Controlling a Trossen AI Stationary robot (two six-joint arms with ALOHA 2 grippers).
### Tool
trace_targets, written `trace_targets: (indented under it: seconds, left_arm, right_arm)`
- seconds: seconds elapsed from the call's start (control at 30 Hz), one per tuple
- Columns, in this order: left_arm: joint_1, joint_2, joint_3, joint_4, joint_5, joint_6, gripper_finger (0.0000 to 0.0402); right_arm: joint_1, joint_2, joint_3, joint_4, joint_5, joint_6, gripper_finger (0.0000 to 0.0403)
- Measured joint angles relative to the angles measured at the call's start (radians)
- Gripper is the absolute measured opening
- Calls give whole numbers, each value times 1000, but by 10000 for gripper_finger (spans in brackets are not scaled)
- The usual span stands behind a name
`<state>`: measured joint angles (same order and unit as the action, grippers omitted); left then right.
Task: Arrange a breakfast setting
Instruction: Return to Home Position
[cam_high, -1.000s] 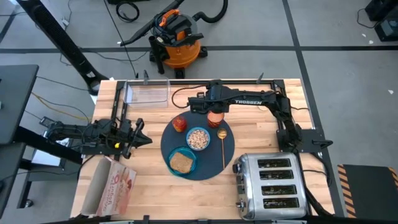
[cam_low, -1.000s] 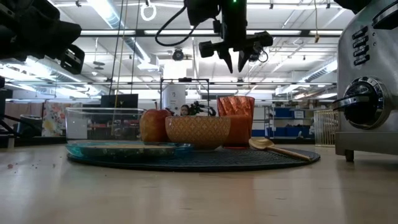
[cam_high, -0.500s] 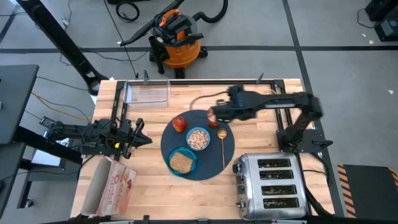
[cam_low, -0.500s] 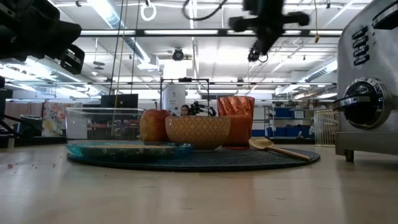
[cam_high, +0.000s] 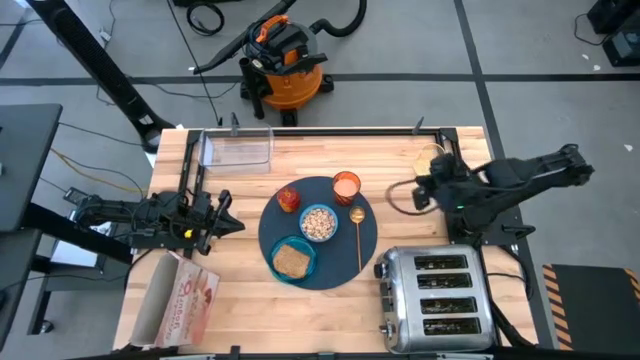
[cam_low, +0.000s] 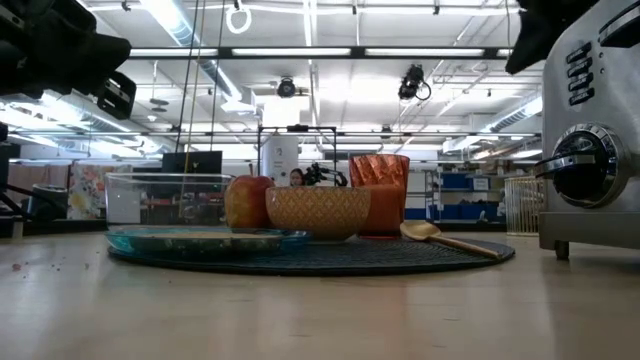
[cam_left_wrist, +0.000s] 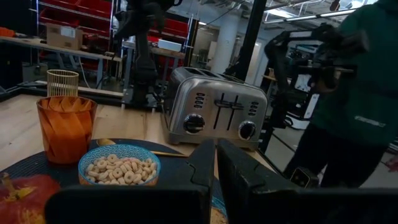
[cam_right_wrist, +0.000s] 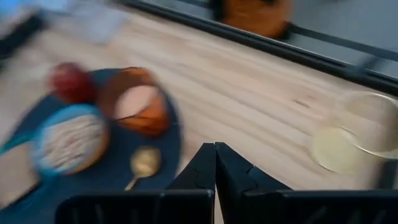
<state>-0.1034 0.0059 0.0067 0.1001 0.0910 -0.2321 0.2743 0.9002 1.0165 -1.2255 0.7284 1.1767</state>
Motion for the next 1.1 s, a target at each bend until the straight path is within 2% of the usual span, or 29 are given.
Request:
trace_targets:
  seconds: [0.07, 0.23, 0.43, 0.5, 0.57, 0.63, 0.77, 0.83, 0.9, 1.0, 1.1]
  left_arm:
    - [0, 0, 0, 0, 0, 0, 27]
    - [0, 0, 0, 0, 0, 0, 27]
    - [0, 0, 0, 0, 0, 0, 27]
    - [0, 0, 0, 0, 0, 0, 27]
    - [0, 0, 0, 0, 0, 0, 27]
    - [0, 0, 0, 0, 0, 0, 27]
    - [0, 0, 0, -1, 0, 0, 27]
    - [0, 0, 0, -1, 1, 0, 27]
    - [0, 0, 0, 0, 0, 0, 27]
    - [0, 0, 0, -5, 0, 0, 27]
    - [0, 0, 0, -2, 0, 0, 27]
  right_arm:
    - [33, -97, -74, 112, -14, -124, 7]
    - [97, -301, -278, 458, -73, -554, 7]
    - [111, -537, -575, 846, -217, -844, 4]
    - [97, -592, -683, 969, -296, -958, 4]
    - [78, -615, -783, 1054, -324, -1058, 4]
    - [53, -628, -861, 1121, -327, -1052, 4]
    - [7, -646, -1010, 1413, -335, -982, 4]
    - [-40, -647, -1009, 1433, -353, -1022, 3]
    - [-120, -637, -1006, 1431, -437, -1097, 2]
    - [-251, -596, -1010, 1437, -672, -1080, 2]
    - [-345, -567, -1010, 1460, -748, -1064, 2]
